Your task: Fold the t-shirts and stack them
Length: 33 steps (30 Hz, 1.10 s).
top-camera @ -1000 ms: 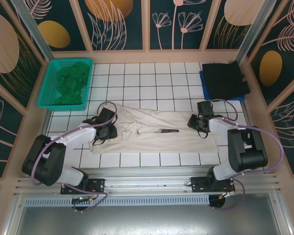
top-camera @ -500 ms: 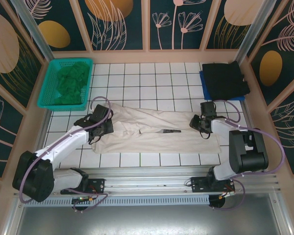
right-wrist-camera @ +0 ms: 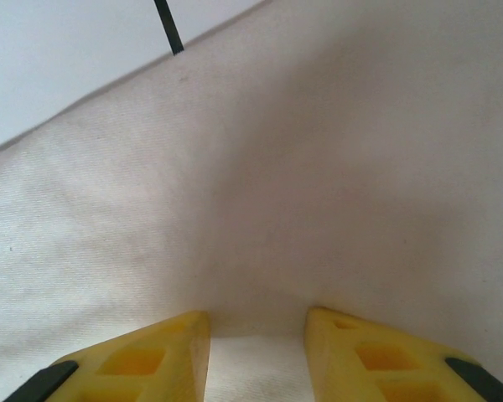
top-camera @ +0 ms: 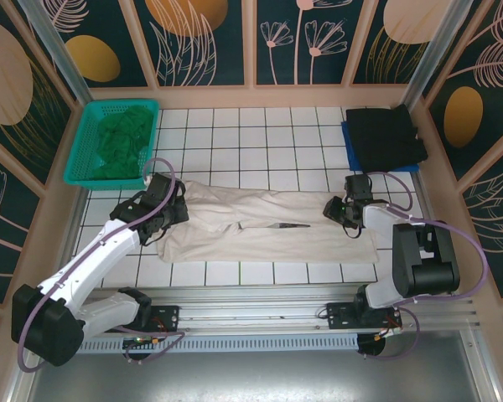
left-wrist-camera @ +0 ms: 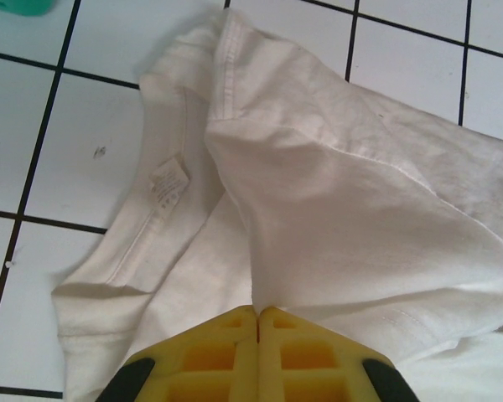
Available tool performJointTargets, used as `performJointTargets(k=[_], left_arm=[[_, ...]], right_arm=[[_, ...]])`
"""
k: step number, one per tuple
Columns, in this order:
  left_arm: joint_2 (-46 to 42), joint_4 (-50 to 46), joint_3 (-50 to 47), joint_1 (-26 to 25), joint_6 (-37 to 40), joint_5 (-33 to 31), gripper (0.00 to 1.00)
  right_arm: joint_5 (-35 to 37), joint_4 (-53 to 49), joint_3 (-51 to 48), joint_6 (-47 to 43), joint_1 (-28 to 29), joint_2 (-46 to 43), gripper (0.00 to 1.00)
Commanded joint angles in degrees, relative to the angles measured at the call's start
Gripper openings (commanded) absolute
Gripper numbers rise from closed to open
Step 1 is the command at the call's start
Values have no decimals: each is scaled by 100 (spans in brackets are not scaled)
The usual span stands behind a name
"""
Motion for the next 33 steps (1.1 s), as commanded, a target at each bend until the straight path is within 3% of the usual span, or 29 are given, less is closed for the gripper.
performJointTargets(k=[1,12,25,26,27,28,33], left_arm=[[23,-431,192,9,-100,32,0],[-270,-484,-666,9,-566,37,0],[929,-431,-550,9,-544,-589,1],[998,-460,-579,9,-556,-560,10],[1063,-506,-567,9,-602,-546,29],[1055,-528,-532,16,-610,-499,38],[422,-675,-97,-65,-491,-422,41]], right_arm=[[19,-170,-185,-127,-66,-126,39],[-90,0,-353,-162,-75,-269,45],[-123,24,-361,-132,-75,-257,50],[-122,29,-378,-123,-75,-300,50],[-115,26,-387,-125,-72,-350,51],[-104,27,-388,-114,-72,-402,52],[-183,37,-358,-113,-75,-567,53]])
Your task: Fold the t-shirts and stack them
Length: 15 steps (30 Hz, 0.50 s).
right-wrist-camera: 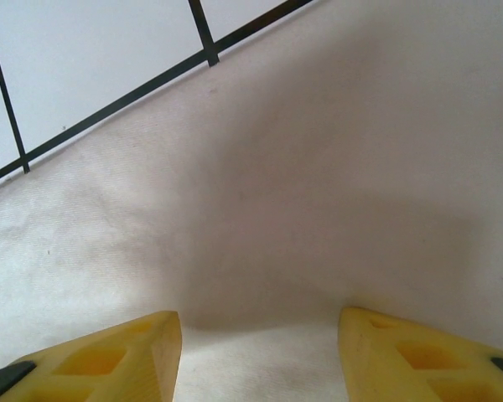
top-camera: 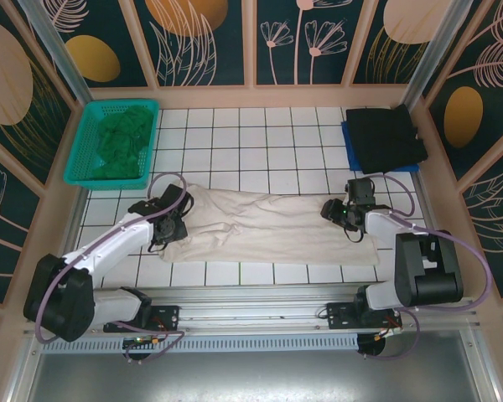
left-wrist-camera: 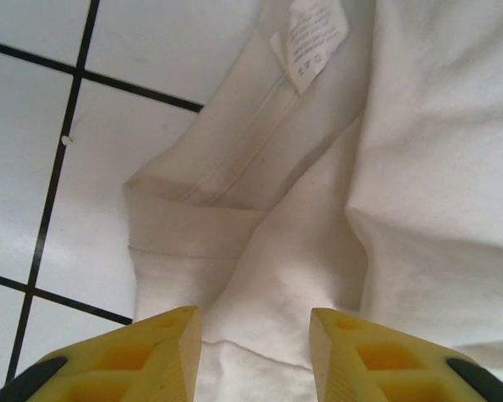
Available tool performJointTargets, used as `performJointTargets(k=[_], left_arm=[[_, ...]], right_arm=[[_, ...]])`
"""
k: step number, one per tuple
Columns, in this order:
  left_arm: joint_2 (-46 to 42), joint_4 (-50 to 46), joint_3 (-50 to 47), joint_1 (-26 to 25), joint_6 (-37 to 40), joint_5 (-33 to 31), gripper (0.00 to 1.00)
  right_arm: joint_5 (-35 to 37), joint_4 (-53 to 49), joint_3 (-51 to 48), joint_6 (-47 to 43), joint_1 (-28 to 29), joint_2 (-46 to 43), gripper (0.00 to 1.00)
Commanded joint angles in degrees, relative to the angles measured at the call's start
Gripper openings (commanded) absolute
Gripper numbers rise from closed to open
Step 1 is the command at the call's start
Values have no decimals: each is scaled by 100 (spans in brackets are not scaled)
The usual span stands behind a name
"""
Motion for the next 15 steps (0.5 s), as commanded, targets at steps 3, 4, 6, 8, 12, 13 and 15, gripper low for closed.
performJointTargets(k=[3,4,6,8,12,13,15], left_arm=[[-477,-81,639,-483,82,106,40],[-363,36,690,-738,43,191,39],[12,344,772,-1268,4,281,40],[557,665,921,-1736,78,307,43],[1574,1040,1178,-2060,356,382,45],[1720,1145,1178,-2063,428,380,46],[1969,1181,1176,-2065,516,262,46]], right_arm=[[67,-134,-12,-66,-50,-167,52],[73,-152,3,-66,-44,-157,53],[73,-156,8,-66,-51,-143,52],[64,-168,21,-47,-50,-131,53],[15,-167,18,-12,-59,-121,52],[20,-133,1,-4,-59,-121,52],[49,-112,-39,28,-55,-102,53]])
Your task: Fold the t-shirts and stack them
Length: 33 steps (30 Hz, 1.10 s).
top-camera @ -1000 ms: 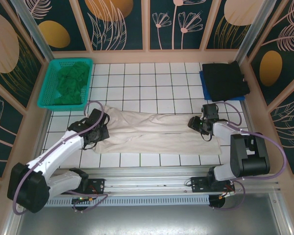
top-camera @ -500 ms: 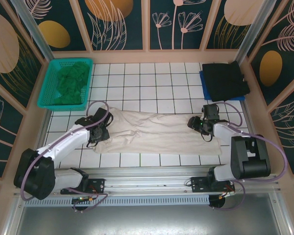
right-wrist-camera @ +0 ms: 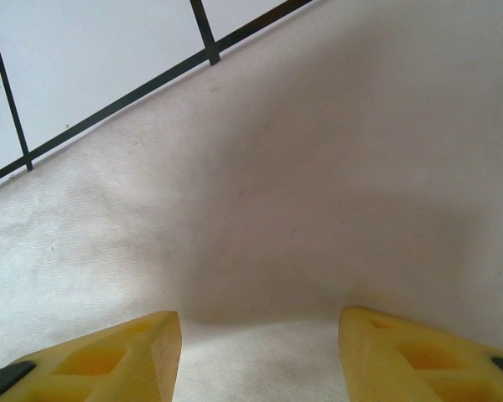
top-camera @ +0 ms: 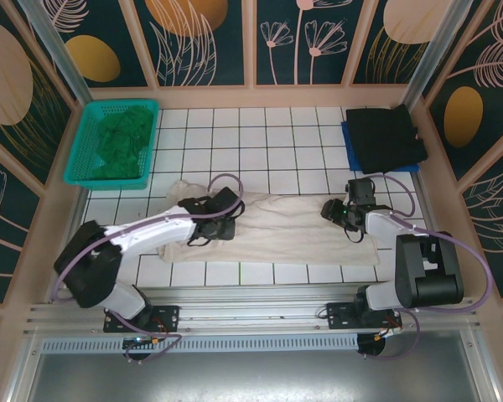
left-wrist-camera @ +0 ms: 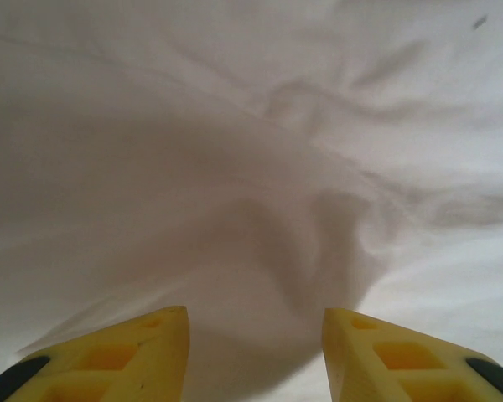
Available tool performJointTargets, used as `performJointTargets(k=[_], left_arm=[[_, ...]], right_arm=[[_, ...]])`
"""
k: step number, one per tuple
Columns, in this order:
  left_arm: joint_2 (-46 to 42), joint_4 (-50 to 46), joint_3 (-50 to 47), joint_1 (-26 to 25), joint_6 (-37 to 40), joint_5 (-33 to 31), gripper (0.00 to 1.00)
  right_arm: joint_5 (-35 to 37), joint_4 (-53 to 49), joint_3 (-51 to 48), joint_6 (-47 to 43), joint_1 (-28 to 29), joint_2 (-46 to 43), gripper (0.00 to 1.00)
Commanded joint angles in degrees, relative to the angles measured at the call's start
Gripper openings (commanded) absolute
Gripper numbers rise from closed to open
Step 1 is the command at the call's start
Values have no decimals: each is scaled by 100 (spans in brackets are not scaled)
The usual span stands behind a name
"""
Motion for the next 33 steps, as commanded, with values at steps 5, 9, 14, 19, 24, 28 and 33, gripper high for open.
performJointTargets(k=[5,9,14,19,24,28,33], left_arm=[[325,245,-240,12,106,-4,20],[-9,458,-702,19,-76,295,25],[-446,36,-219,190,-73,-162,46],[-407,528,-200,839,12,-139,55],[516,1378,-277,1655,139,191,54],[1562,1712,306,1953,357,440,52],[3109,1681,2054,2336,816,753,49]], right_arm=[[178,-137,-132,142,-132,-118,53],[261,-408,0,194,-143,-300,52],[293,-534,152,206,-8,-697,53],[511,-502,144,200,28,-404,54],[673,-517,17,389,28,-93,54],[696,-786,-130,664,69,-164,54],[787,-1312,-372,1398,624,-588,55]])
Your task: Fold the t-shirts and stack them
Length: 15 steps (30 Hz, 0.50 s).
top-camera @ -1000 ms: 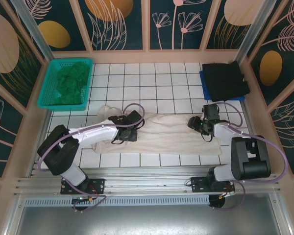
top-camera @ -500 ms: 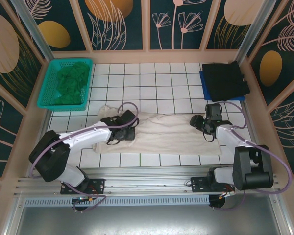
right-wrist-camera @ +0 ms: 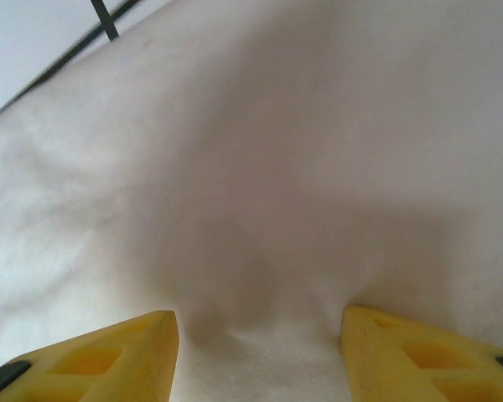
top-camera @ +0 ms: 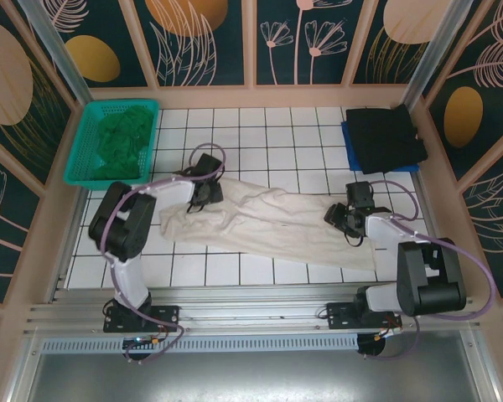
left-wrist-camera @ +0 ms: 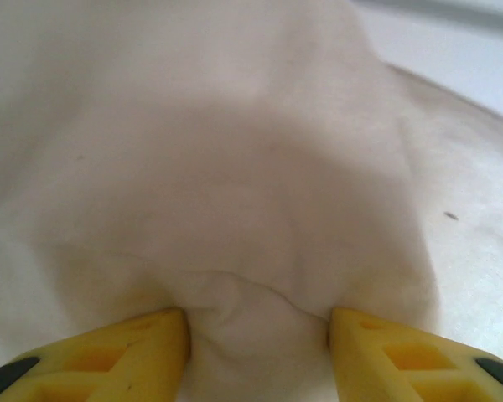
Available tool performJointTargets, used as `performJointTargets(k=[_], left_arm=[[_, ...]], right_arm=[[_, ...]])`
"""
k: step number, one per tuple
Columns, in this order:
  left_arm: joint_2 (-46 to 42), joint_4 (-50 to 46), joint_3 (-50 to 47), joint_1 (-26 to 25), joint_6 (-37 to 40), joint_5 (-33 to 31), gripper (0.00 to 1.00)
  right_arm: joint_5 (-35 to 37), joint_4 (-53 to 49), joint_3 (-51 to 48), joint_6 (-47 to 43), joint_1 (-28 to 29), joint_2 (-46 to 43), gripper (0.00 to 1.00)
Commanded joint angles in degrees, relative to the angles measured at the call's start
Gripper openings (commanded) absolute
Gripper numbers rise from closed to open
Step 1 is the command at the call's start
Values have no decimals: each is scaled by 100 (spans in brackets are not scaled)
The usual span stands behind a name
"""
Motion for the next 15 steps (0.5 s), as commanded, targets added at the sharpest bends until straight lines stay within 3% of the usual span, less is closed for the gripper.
performJointTargets(k=[1,7,10,12,15], left_arm=[[1200,39,1068,271,489,496,49],[3524,-991,5354,383,1211,1153,51],[4587,-1284,7559,382,1264,1802,56],[4757,-982,8008,399,1123,2219,58],[4195,-172,7151,409,946,2484,62]], right_arm=[[118,-778,-252,709,469,-307,55],[401,-1557,79,1097,1206,-759,55],[537,-1307,312,849,1271,-790,55],[463,-1038,383,809,1376,-534,55],[472,-892,518,873,1796,22,55]])
